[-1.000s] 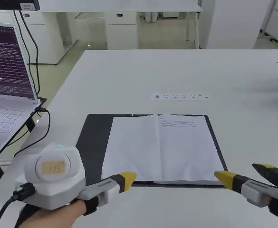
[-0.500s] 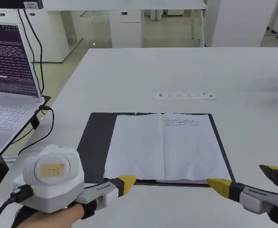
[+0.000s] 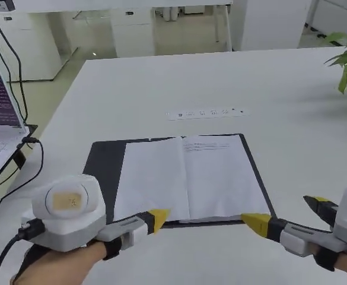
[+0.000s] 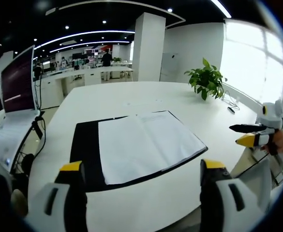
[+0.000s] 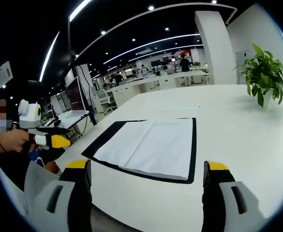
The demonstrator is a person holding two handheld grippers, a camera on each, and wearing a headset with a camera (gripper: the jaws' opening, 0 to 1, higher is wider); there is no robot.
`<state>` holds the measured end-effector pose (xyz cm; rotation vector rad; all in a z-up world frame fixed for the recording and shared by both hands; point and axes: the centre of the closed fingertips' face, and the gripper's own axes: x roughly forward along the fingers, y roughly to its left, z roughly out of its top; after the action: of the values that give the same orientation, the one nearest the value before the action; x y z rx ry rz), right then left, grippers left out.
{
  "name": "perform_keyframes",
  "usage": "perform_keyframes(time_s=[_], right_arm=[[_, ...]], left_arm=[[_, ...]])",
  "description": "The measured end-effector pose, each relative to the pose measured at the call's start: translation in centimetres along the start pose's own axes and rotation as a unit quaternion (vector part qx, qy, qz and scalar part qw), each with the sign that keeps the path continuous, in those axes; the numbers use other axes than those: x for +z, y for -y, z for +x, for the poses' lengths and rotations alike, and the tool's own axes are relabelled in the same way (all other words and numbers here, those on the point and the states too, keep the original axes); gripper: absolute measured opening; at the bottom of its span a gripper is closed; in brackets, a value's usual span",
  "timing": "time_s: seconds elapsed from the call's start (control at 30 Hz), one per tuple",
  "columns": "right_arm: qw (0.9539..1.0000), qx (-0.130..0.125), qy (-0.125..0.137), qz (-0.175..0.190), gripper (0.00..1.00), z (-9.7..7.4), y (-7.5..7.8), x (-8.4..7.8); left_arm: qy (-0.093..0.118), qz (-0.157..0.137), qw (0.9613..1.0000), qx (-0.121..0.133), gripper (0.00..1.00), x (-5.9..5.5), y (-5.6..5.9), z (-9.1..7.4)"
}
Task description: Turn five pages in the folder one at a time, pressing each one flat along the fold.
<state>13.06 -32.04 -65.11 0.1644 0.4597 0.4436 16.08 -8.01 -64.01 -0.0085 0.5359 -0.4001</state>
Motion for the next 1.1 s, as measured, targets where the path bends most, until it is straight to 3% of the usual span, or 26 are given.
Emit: perform_keyframes(time_s=[0.23,0.5,0.87,1.1], right_arm=[[0.9998,-0.005,0.016,0.009,0.92,-0.7,-0.4,0.0],[0.9994,-0.019,0.024,0.016,0.90,-1.4,-0.2,-0.2],[0.9983,-0.034,0.037,0.031,0.90,-1.9,0.2,-0.3],[0.9970,-0.047,0.045,0.043,0.91,-2.4,1.0,-0.2]], left_arm=[[0.002,0.029,0.9980,-0.056,0.99,1.0,3.8,3.7],[-0.016,0.056,0.9937,-0.095,0.95,0.6,7.4,7.0],[-0.036,0.079,0.9876,-0.131,0.93,-0.9,11.5,12.0],[-0.055,0.093,0.9844,-0.139,0.91,-2.2,13.1,14.5]])
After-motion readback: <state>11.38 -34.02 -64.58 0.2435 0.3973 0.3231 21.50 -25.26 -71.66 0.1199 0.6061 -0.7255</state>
